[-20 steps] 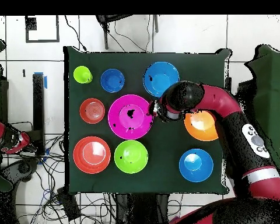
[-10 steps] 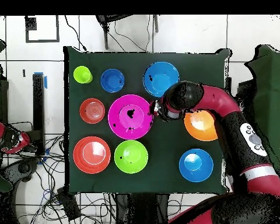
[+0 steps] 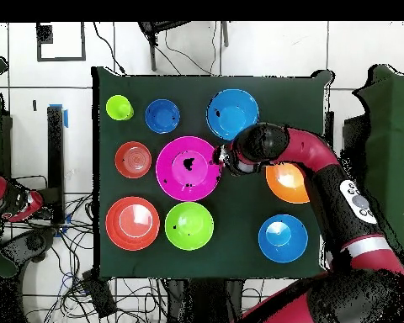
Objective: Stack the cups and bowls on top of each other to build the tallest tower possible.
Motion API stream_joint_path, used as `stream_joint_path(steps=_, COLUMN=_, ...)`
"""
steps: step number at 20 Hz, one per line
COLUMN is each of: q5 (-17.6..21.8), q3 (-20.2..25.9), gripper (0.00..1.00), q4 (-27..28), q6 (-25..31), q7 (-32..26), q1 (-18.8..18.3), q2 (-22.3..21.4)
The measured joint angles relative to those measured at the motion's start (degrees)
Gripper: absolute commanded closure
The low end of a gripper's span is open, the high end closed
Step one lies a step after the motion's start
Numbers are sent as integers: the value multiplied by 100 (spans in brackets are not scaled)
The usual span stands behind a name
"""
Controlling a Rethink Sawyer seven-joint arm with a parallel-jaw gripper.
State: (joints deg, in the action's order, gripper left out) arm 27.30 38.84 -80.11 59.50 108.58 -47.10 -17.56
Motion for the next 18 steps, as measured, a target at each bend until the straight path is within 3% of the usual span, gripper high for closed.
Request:
stream_joint_path(steps=5, q5=0, q3=-3, gripper=0, q4=-30, q6=-301, q7=0, q1=-80, q2=35)
stream_joint_path(steps=18, q5=-1, q3=-11, gripper=0, q4=-37, q6=-415, q7=0, q1=-83, q2=55)
